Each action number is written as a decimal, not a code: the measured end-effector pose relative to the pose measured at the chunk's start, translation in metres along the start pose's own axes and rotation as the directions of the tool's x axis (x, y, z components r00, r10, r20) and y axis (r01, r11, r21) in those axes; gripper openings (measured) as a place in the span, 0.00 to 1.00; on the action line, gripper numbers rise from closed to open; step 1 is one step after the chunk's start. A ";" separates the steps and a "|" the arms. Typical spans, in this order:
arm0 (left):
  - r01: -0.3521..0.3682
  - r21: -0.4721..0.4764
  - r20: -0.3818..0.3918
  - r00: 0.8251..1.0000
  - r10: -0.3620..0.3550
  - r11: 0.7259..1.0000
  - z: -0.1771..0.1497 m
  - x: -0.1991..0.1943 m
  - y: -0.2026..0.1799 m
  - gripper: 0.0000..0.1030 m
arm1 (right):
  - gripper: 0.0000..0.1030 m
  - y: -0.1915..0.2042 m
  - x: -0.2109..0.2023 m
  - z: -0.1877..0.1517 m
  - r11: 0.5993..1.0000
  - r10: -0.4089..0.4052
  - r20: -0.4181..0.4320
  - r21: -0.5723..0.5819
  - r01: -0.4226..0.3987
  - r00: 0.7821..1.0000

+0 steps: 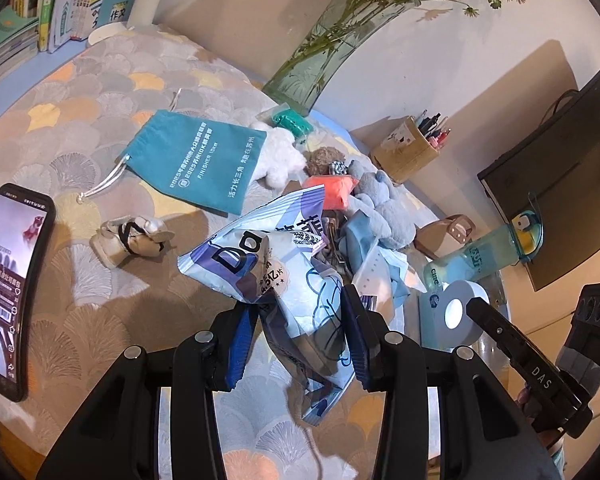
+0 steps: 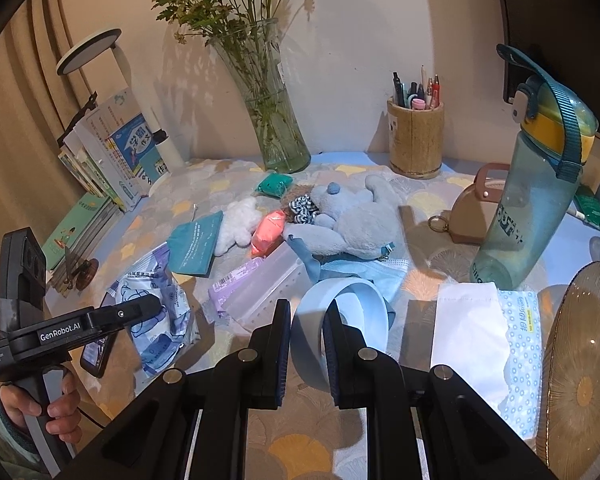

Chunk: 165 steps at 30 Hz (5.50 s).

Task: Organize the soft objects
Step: 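Carry the snack bag onto the glass plate with the left tool while the right carries the tape, then lower the tape roll onto the glass plate and open the right tool, then grasp the teal drawstring bag with the left tool while the right grasps the white pouch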

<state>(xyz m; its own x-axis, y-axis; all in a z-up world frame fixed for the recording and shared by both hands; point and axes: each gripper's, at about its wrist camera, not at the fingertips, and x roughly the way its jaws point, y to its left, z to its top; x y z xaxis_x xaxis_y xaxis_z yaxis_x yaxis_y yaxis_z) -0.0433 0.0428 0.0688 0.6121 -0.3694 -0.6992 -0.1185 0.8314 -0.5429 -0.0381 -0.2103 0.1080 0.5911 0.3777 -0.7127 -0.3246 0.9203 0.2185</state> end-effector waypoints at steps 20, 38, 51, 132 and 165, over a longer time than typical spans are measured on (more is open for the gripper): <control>0.082 0.249 0.129 0.985 -0.117 0.965 0.038 -0.007 -0.110 0.38 | 0.15 -0.033 -0.047 0.030 1.000 0.005 0.144 0.007 -0.006 0.990; 0.347 0.654 -0.056 0.908 -0.415 0.673 -0.025 0.027 -0.350 0.38 | 0.15 -0.162 -0.206 0.009 0.943 -0.308 0.374 0.245 0.227 0.875; 0.411 0.706 -0.417 0.900 -0.130 0.576 -0.147 0.124 -0.377 0.38 | 0.15 -0.235 -0.198 -0.068 0.834 -0.419 0.164 0.457 0.308 0.893; 0.155 0.421 0.005 0.985 -0.173 0.894 0.021 0.027 -0.170 0.74 | 0.74 -0.085 -0.128 0.034 0.981 -0.140 0.327 0.171 0.088 0.934; -0.330 0.091 0.043 0.944 0.327 0.940 0.086 0.087 0.018 0.09 | 0.37 0.019 0.118 -0.012 0.958 -0.122 -0.195 -0.279 0.064 0.973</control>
<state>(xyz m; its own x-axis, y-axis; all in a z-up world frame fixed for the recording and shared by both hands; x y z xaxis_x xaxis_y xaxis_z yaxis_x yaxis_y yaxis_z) 0.0752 0.0613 0.0388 0.5723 -0.0590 -0.8179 -0.2421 0.9408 -0.2373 0.0166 -0.1497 0.0206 0.4706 0.2356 -0.8503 -0.4792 0.8774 -0.0220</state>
